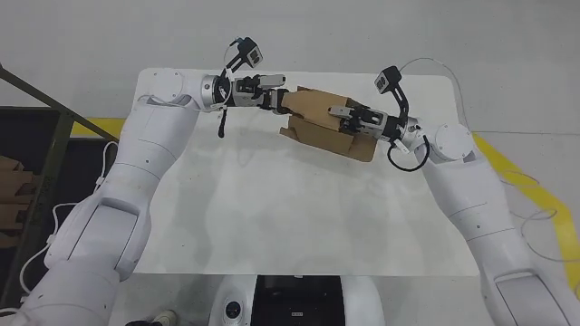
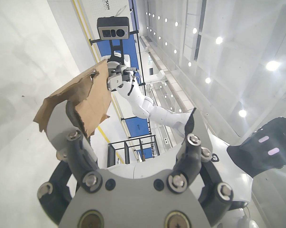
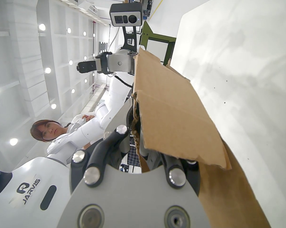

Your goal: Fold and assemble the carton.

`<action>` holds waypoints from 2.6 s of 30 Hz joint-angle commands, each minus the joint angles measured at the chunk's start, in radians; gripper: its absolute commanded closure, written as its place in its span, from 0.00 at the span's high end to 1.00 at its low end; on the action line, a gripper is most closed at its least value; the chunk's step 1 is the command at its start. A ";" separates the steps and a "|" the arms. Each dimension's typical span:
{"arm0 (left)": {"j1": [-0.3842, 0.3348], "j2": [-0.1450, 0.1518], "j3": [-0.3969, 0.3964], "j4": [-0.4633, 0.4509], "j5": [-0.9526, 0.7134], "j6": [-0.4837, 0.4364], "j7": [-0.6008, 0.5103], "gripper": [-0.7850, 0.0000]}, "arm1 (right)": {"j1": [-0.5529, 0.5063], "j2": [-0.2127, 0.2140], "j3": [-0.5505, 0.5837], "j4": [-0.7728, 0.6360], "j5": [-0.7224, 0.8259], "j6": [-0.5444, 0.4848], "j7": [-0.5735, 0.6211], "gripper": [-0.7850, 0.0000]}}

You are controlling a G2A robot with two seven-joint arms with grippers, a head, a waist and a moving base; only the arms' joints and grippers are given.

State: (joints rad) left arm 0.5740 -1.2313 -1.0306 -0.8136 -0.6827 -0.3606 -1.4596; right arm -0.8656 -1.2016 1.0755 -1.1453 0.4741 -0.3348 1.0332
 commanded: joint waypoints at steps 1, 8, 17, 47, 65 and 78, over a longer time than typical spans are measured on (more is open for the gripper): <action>0.003 0.002 -0.006 -0.012 -0.003 0.004 -0.004 1.00 | -0.003 0.000 0.000 -0.001 -0.005 0.001 -0.004 0.00; 0.023 0.012 -0.031 -0.088 -0.028 0.027 -0.027 1.00 | -0.009 -0.001 -0.004 0.001 -0.030 0.002 -0.023 0.00; 0.019 0.004 -0.008 -0.121 -0.040 0.042 -0.042 1.00 | -0.020 -0.006 -0.020 -0.037 -0.034 -0.004 -0.013 0.00; 0.008 -0.002 -0.007 -0.069 -0.053 0.073 -0.073 1.00 | -0.054 0.005 0.039 -0.085 0.019 0.009 0.008 0.00; -0.007 -0.012 0.003 -0.032 -0.046 0.057 -0.057 1.00 | -0.103 0.007 0.017 -0.152 0.033 0.021 0.086 0.00; -0.012 -0.020 0.015 -0.028 -0.042 0.056 -0.056 1.00 | -0.084 0.003 0.022 -0.127 0.053 0.022 0.050 0.00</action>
State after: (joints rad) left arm 0.5616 -1.2516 -1.0140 -0.8426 -0.7277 -0.3024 -1.5178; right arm -0.9526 -1.1993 1.0929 -1.2781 0.5253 -0.3117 1.0886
